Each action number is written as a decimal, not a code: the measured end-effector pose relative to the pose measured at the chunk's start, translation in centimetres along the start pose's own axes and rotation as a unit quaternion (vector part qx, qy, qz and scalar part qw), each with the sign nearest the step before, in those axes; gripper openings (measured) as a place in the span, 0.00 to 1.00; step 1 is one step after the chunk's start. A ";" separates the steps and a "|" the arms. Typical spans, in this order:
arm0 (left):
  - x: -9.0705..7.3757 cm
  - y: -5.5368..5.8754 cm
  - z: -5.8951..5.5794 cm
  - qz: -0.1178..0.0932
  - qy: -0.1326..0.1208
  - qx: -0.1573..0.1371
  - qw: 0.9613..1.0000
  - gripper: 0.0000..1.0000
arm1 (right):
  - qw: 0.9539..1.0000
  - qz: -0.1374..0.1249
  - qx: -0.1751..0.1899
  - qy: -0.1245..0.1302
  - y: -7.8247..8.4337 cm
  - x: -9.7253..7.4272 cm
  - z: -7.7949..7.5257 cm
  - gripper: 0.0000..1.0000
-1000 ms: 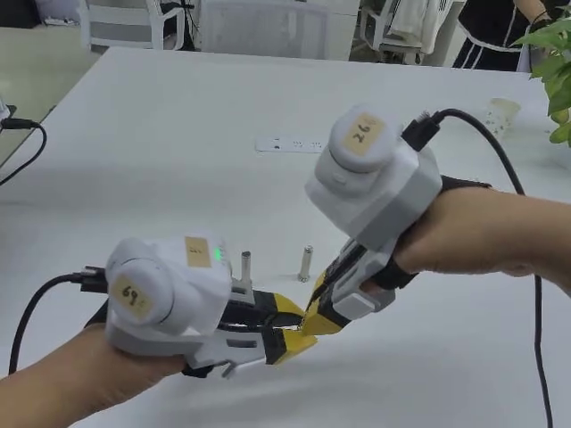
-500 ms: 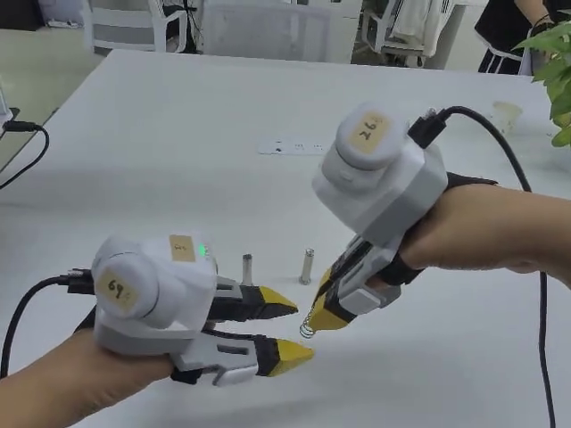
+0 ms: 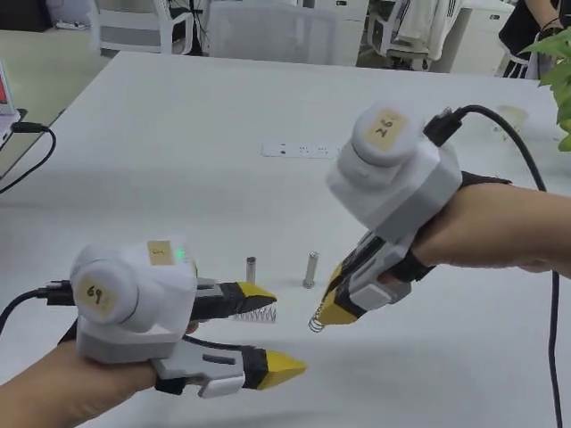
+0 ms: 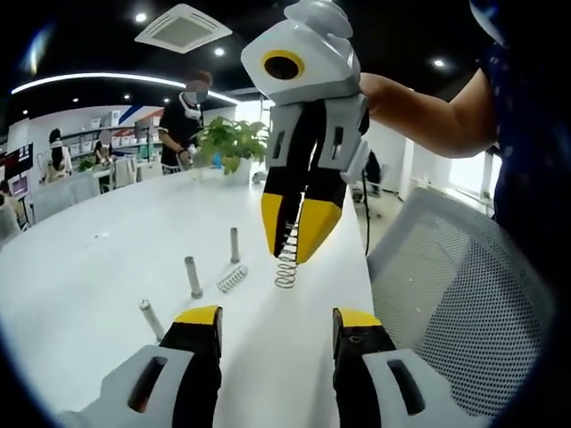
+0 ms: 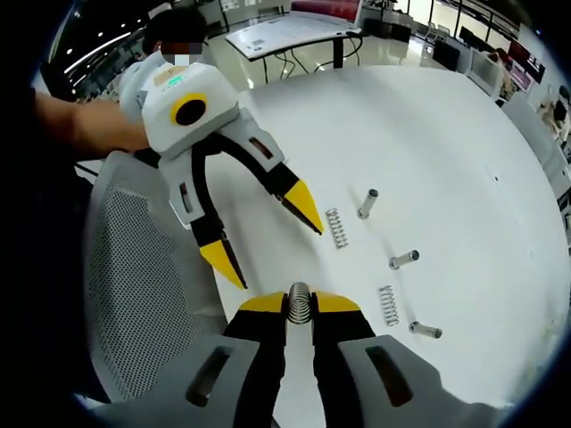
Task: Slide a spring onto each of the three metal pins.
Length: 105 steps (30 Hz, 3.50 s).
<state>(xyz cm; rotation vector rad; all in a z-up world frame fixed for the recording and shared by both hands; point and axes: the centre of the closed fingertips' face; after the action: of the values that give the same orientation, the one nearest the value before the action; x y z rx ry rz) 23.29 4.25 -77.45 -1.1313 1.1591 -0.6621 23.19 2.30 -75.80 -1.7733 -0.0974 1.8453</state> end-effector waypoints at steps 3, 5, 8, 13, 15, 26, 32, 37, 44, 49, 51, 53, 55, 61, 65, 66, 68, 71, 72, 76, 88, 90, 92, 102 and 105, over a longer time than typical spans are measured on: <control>-0.3 0.4 0.4 0.003 -0.012 -0.004 1.000 0.51 | 1.000 0.000 0.001 0.002 0.1 0.0 -0.3 0.08; -0.6 0.6 0.7 0.001 -0.020 -0.009 1.000 0.54 | 1.000 0.000 0.003 0.003 0.1 -0.1 -0.5 0.08; -1.0 0.8 1.0 -0.001 -0.028 -0.014 1.000 0.57 | 1.000 -0.001 0.003 0.005 0.1 -0.2 -0.7 0.08; -1.7 1.2 1.7 -0.004 -0.048 -0.027 0.998 0.62 | 1.000 -0.001 0.005 0.008 0.3 -0.4 -1.2 0.08; -2.0 1.4 2.0 -0.005 -0.056 -0.032 0.998 0.65 | 1.000 -0.002 0.007 0.009 0.3 -0.5 -1.4 0.08; -2.8 2.1 2.8 -0.007 -0.080 -0.045 0.996 0.72 | 1.000 -0.006 0.017 0.021 0.6 -1.6 -3.0 0.08; -2.9 2.3 2.8 -0.008 -0.084 -0.049 0.995 0.74 | 0.999 -0.005 0.021 0.028 0.9 -2.2 -4.0 0.08; -3.0 2.3 2.7 -0.008 -0.084 -0.049 0.995 0.74 | 0.999 -0.001 0.025 0.035 1.3 -2.9 -5.1 0.08; -3.0 2.4 2.5 -0.008 -0.085 -0.052 0.995 0.75 | 0.998 0.017 0.031 0.058 2.2 -4.1 -7.5 0.08; -2.9 2.5 2.5 -0.008 -0.085 -0.053 0.995 0.76 | 0.997 0.026 0.038 0.063 2.7 -4.5 -8.8 0.08; -2.9 2.4 2.5 -0.009 -0.085 -0.053 0.995 0.76 | 0.997 0.029 0.041 0.065 2.8 -4.5 -9.2 0.08; -2.9 2.4 2.5 -0.009 -0.086 -0.053 0.995 0.76 | 0.996 0.032 0.042 0.068 3.0 -4.6 -9.6 0.08; -2.9 2.4 2.5 -0.009 -0.087 -0.053 0.995 0.76 | 0.996 0.034 0.043 0.069 3.1 -4.7 -9.9 0.08; -3.0 2.4 2.5 -0.008 -0.088 -0.053 0.995 0.75 | 0.995 0.039 0.053 0.075 3.5 -4.9 -11.2 0.08; -3.1 2.4 2.5 -0.009 -0.089 -0.054 0.995 0.75 | 0.994 0.047 0.060 0.078 4.0 -4.8 -11.9 0.08; -3.1 2.4 2.5 -0.009 -0.090 -0.053 0.994 0.75 | 0.994 0.049 0.063 0.077 4.1 -4.7 -12.1 0.08; -3.2 2.4 2.4 -0.009 -0.090 -0.053 0.995 0.75 | 0.993 0.052 0.065 0.079 4.2 -4.5 -12.4 0.08; -3.3 2.3 2.5 -0.009 -0.091 -0.052 0.994 0.75 | 0.993 0.053 0.070 0.077 4.2 -4.3 -12.7 0.08; -3.3 2.3 2.5 -0.009 -0.092 -0.052 0.994 0.75 | 0.993 0.054 0.071 0.077 4.3 -4.2 -12.8 0.08; -3.4 2.3 2.5 -0.010 -0.092 -0.052 0.994 0.75 | 0.992 0.061 0.073 0.078 4.5 -3.8 -13.1 0.08; -3.5 2.3 2.5 -0.009 -0.094 -0.051 0.994 0.74 | 0.991 0.079 0.080 0.075 5.2 -3.0 -13.7 0.08; -3.5 2.3 2.6 -0.009 -0.094 -0.051 0.994 0.74 | 0.991 0.078 0.082 0.075 5.2 -3.0 -13.8 0.08; -3.5 2.3 2.6 -0.009 -0.094 -0.051 0.994 0.74 | 0.991 0.079 0.083 0.073 5.2 -2.9 -13.8 0.08; -3.5 2.3 2.6 -0.008 -0.095 -0.052 0.994 0.73 | 0.990 0.085 0.084 0.070 5.3 -2.3 -14.0 0.08; -3.5 2.4 2.6 -0.008 -0.093 -0.052 0.994 0.72 | 0.990 0.088 0.083 0.070 5.4 -2.2 -14.1 0.08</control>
<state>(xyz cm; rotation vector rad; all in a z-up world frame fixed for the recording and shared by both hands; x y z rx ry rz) 24.26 9.02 -78.40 -1.2637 1.0358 -0.5002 34.42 -7.84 -77.78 -1.8356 0.2664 1.7834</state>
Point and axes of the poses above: the centre of the closed fingertips' face, and the gripper's own axes: x roughly forward along the fingers, z roughly to its left, y roughly out of its underside, and after that the axes turned 3 degrees about x, right-handed
